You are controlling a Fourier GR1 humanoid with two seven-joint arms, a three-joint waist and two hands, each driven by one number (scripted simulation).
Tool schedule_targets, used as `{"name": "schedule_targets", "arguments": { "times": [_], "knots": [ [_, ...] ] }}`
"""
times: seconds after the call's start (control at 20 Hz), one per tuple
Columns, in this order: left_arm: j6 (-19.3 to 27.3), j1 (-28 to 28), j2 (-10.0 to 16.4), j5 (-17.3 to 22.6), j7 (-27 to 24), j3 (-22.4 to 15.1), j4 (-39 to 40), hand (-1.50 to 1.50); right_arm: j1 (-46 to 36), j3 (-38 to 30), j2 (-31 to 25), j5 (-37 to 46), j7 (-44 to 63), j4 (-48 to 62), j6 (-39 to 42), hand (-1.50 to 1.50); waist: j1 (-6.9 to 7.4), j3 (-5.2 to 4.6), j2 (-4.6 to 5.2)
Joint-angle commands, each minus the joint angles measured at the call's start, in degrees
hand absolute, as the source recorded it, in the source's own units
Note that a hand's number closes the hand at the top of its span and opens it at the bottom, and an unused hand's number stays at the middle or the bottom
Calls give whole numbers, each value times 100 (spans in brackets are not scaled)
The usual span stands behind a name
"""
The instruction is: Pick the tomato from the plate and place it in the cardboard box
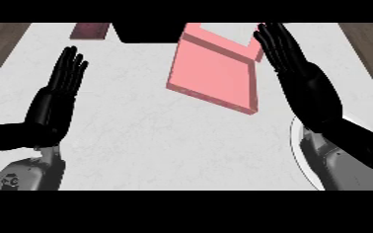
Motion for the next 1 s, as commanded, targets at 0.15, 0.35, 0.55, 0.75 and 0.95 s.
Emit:
{"name": "schedule_targets", "arguments": {
  "times": [0.15,0.35,0.55,0.75,0.95],
  "knots": [
    [92,789,622,-549,176,327,342,0,1201,-1347,-874,-403,-917,-464,417,-150,-123,31,88],
    [330,1081,569,-816,436,227,637,0,1498,-2256,-2149,1322,-408,322,-518,150,-533,4,139],
    [411,1181,415,-1071,468,-52,660,0,2298,-3275,-995,-239,-1887,1111,-492,-150,-183,46,122],
    [273,1034,408,-1101,636,-60,765,0,3010,-3646,-1424,-58,-2831,1448,294,-150,-50,17,106],
    [411,950,416,-1180,683,-25,635,0,3455,-3642,-2425,989,-2764,1531,272,-150,-91,13,106]
  ]
}}
